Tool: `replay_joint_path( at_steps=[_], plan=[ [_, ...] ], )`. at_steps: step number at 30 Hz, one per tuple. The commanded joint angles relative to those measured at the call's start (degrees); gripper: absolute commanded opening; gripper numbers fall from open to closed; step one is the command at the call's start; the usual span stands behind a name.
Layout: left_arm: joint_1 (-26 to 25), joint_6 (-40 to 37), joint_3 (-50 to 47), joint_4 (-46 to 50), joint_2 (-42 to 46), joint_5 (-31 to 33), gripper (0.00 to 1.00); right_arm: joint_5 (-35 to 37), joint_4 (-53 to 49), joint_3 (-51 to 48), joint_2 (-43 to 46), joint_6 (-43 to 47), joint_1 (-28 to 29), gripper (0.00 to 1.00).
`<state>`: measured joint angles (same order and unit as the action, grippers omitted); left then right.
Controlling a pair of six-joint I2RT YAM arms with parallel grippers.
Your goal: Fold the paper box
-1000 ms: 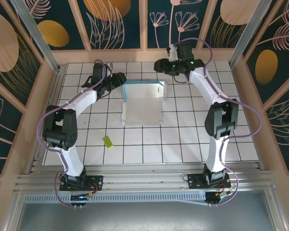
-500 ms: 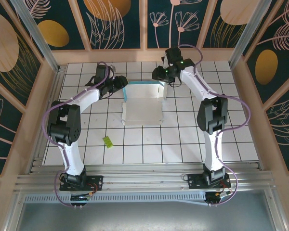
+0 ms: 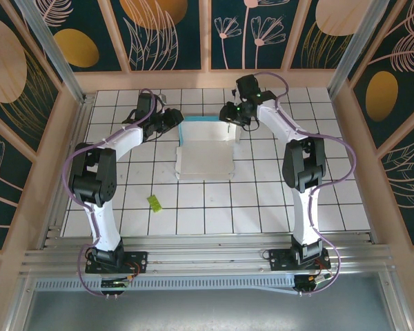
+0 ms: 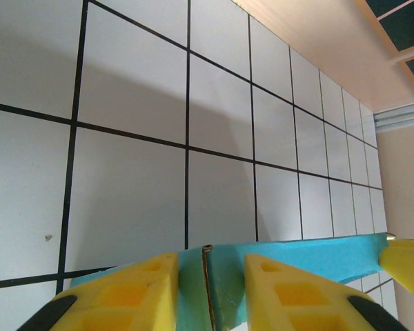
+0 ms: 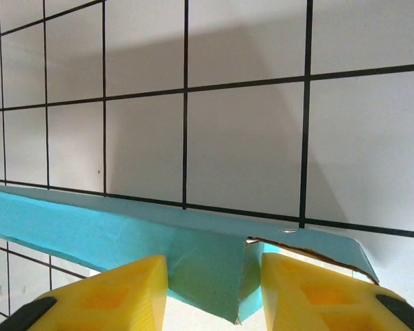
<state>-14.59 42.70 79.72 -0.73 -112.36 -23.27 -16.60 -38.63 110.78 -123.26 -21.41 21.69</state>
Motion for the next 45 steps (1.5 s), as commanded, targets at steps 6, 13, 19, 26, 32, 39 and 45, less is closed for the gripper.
replay_joint_path(
  at_steps=[6, 13, 19, 26, 32, 39, 45],
  plan=[
    [-0.05, 2.63, -3.24, -2.63, -0.73, -4.04, 0.22, -0.72, 1.43, -2.87, 1.59, -0.78, 0.19, 0.35],
    [-0.09, 4.13, -8.70, -6.69, 0.90, -5.72, 0.21, -1.75, 4.65, -8.36, 4.07, -2.12, 0.65, 0.35],
    [-0.03, 3.73, -10.82, -7.36, 1.78, -5.94, 0.21, -1.08, 4.19, -8.60, 4.71, -1.90, 0.64, 0.35],
    [-0.01, -1.53, -8.34, -1.87, 4.09, -1.04, 0.31, 0.50, 2.96, -7.03, 6.05, -1.10, 0.70, 0.37],
    [0.00, -3.37, -6.95, -0.40, 4.61, -0.67, 0.32, 1.04, 1.98, -4.94, 7.02, -0.74, 0.76, 0.40],
    [-0.09, -3.67, -6.43, -0.33, 4.27, -1.14, 0.33, 2.57, 0.95, -3.00, 8.20, -0.22, 0.68, 0.43],
    [-0.01, -3.61, -5.91, -0.15, 3.92, -1.42, 0.33, 3.37, 0.49, -2.95, 9.65, -0.29, 0.66, 0.44]
  ],
)
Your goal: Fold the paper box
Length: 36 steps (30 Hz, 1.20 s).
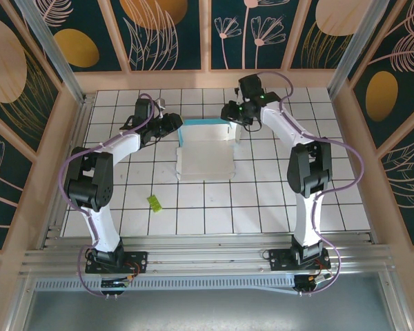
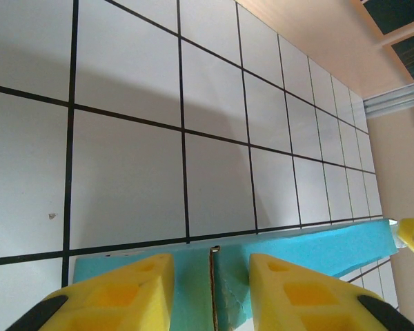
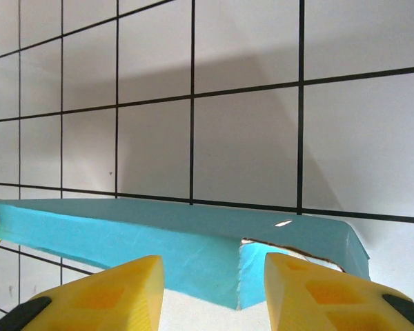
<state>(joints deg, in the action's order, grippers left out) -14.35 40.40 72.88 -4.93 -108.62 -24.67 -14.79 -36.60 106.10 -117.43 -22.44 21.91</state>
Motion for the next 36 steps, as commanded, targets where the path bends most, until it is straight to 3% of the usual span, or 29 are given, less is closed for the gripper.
replay_joint_path(
  at_steps=[1, 7, 12, 14, 26, 36],
  plan=[
    [-0.25, -1.31, 1.00, 4.05, 0.19, -0.08, 0.33, 1.81, -1.55, 1.40, 4.31, 0.53, 0.42, 0.44],
    [-0.31, -1.50, 1.30, 3.98, -0.05, -0.47, 0.33, 2.85, 5.21, -13.03, 12.66, -5.03, 1.26, 0.44],
    [-0.26, -1.30, 1.30, 3.57, -0.41, -0.73, 0.33, 2.25, 22.42, -35.04, 21.59, -15.61, 2.18, 0.43],
    [-0.25, -1.21, 1.23, 3.52, -0.43, -0.90, 0.33, 2.39, 27.15, -39.15, 21.68, -17.37, 2.15, 0.43],
    [-0.29, -0.93, 0.94, 3.08, -0.62, -1.09, 0.33, 11.57, 42.31, -41.67, 12.30, -14.68, 2.79, 0.46],
    [-0.26, -1.47, 1.50, 3.44, -0.76, -1.09, 0.33, 13.72, 49.62, -42.34, 7.60, -11.23, 1.39, 0.48]
  ],
)
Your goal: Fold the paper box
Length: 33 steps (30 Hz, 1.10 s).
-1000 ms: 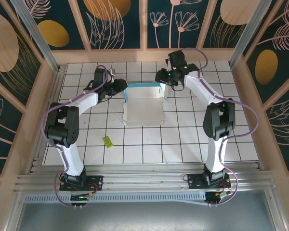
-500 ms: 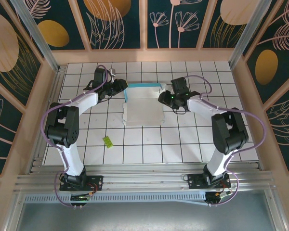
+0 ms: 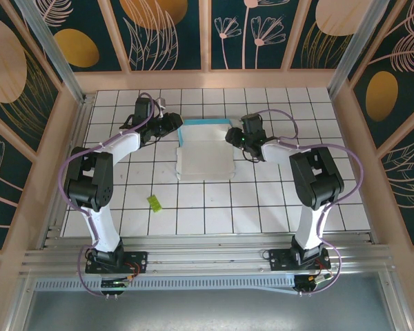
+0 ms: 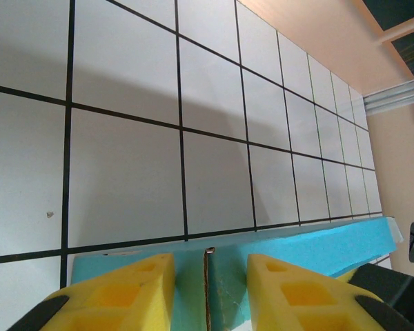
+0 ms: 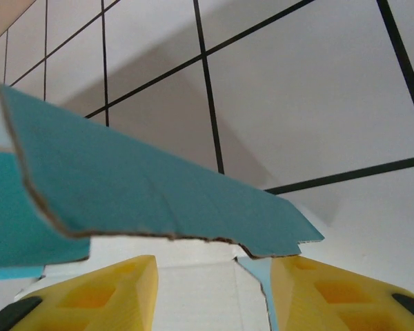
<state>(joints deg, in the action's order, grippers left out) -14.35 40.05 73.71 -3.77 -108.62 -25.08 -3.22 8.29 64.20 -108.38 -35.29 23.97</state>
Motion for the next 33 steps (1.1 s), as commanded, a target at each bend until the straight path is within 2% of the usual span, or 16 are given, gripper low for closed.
replay_joint_path(
  at_steps=[1, 12, 22, 33],
  plan=[
    [-0.27, -1.04, 0.56, 2.20, -0.79, -0.67, 0.33, 1.01, 4.92, -0.03, -2.30, 1.58, -1.30, 0.48],
    [-0.32, -1.18, 0.56, 1.99, -0.65, -1.10, 0.32, -4.54, 4.30, 3.47, -8.16, -0.01, -2.76, 0.49],
    [-0.26, -1.11, 0.63, 1.83, -0.80, -1.28, 0.32, -7.90, 9.21, 1.77, -8.71, -0.88, -2.96, 0.38],
    [-0.26, -0.79, 0.82, 1.49, -1.24, -1.89, 0.32, -9.89, 15.88, 0.22, -8.35, 3.02, -1.68, 0.36]
  ],
)
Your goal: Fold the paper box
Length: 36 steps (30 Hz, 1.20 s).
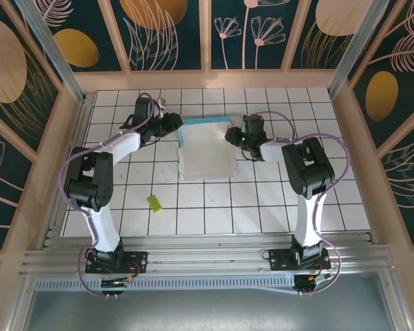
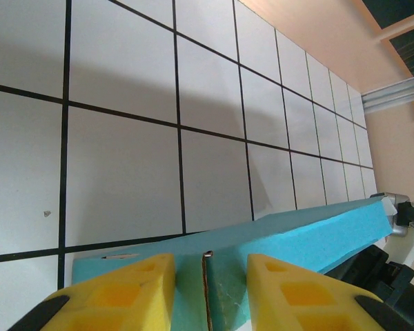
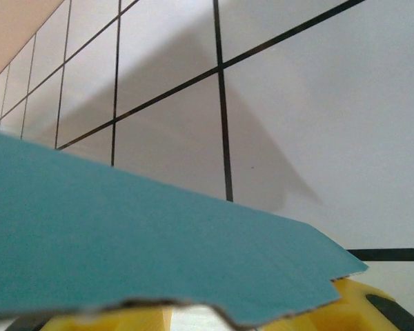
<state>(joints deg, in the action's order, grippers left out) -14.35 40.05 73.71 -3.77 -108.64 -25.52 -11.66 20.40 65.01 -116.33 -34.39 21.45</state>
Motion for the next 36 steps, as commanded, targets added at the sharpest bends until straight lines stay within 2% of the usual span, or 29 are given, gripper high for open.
replay_joint_path(
  at_steps=[1, 10, 15, 21, 27, 31, 33, 36],
  plan=[
    [-0.26, -0.78, 0.82, 1.49, -1.26, -1.41, 0.32, -1.97, 3.87, -0.44, -0.71, 2.42, 1.06, 0.35],
    [-0.30, -0.73, 0.56, 1.40, -1.11, -1.41, 0.32, -5.15, 3.44, 0.37, -3.76, 1.39, 1.97, 0.33],
    [-0.25, -0.68, 0.48, 1.48, -1.03, -1.47, 0.32, -5.07, 2.98, -0.07, -1.59, 1.96, 2.01, 0.33],
    [-0.24, -0.86, 0.41, 1.53, -1.04, -1.16, 0.32, -2.72, 2.68, -4.02, 7.60, 6.76, 1.44, 0.39],
    [-0.29, -0.73, 0.34, 1.34, -1.13, -1.31, 0.32, -0.39, 4.27, -11.53, 17.62, 12.29, -1.88, 0.46],
    [-0.36, -0.75, 0.29, 1.05, -0.96, -1.37, 0.32, -7.44, 2.07, -9.67, 16.98, 18.53, -5.84, 0.57],
    [-0.30, -0.74, 0.14, 1.05, -0.87, -1.43, 0.32, -7.97, -0.77, -6.67, 14.72, 21.17, -6.51, 0.61],
    [-0.31, -0.64, 0.12, 1.05, -0.82, -1.70, 0.32, -6.24, -4.69, -2.11, 11.28, 24.24, -6.04, 0.62]
  ],
)
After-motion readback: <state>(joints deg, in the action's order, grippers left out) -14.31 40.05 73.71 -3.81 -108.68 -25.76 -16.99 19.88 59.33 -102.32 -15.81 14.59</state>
